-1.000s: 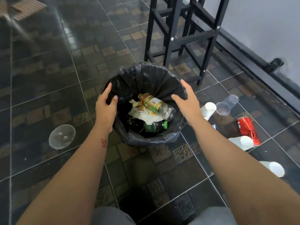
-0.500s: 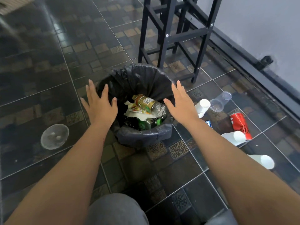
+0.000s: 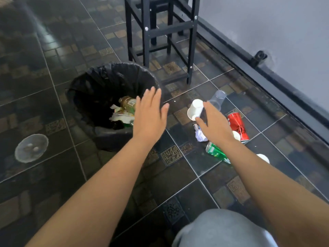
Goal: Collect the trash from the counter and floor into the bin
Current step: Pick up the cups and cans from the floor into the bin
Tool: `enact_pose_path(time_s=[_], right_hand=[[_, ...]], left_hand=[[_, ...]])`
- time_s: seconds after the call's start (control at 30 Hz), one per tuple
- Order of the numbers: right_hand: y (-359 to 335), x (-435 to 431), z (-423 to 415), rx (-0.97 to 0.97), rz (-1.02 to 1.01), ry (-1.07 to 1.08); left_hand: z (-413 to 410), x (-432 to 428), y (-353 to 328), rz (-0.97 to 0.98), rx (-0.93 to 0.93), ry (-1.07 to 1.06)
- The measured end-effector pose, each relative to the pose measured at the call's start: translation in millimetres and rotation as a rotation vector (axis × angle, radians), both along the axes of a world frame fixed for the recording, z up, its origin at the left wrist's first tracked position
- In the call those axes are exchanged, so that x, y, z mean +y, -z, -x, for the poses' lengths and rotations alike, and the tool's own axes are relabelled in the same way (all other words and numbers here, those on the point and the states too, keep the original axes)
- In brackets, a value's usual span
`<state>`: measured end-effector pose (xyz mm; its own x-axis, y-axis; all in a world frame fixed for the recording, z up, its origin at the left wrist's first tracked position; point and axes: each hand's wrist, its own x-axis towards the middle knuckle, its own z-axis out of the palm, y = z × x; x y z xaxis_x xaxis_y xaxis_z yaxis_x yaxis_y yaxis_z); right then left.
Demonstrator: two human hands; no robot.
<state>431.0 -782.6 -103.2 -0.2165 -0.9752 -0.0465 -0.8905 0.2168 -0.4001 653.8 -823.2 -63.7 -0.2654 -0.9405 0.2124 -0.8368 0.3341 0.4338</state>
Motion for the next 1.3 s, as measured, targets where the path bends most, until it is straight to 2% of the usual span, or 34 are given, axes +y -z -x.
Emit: enact_pose_path(time_s=[0.1,0.2,0.3,0.57,0.77,0.87,1.03,1.3], right_hand=[[18.1,20.2,31.6,0.032,-0.038,0.039],[37.8,35.6,56.8,0.096,-0.074,0.084],[60.1,45.8,77.6,0.165,-0.154,0.124],[93.1,52.6,107.3,0.229,-0.201,0.111],[108.8,50.4,120.1,0.073,-0.154,0.117],[111.1,49.8,122.5,0.057,-0.114,0.113],[105.5,53.5,124.3,0.071,-0.003,0.105],[54.4,32.8,98.1,0.024,0.331,0.174]], left_hand=[[54.4,21.4,16.9,0.012,0.041,0.142],[93.5,37.9,47.8,-0.067,0.034,0.214],[116.8,46.3,84.9,-0.172,-0.046,0.235],[157.4,30.5,154.3,-0.388,-0.242,0.249],[182.7,9.7,176.6,-0.518,-0.309,0.241],[188.4,7.9,179.6,-0.510,-0.321,0.227],[180.2,10.3,178.1,-0.432,-0.206,0.157],[152.9,7.1,116.7,-0.188,0.161,0.088]])
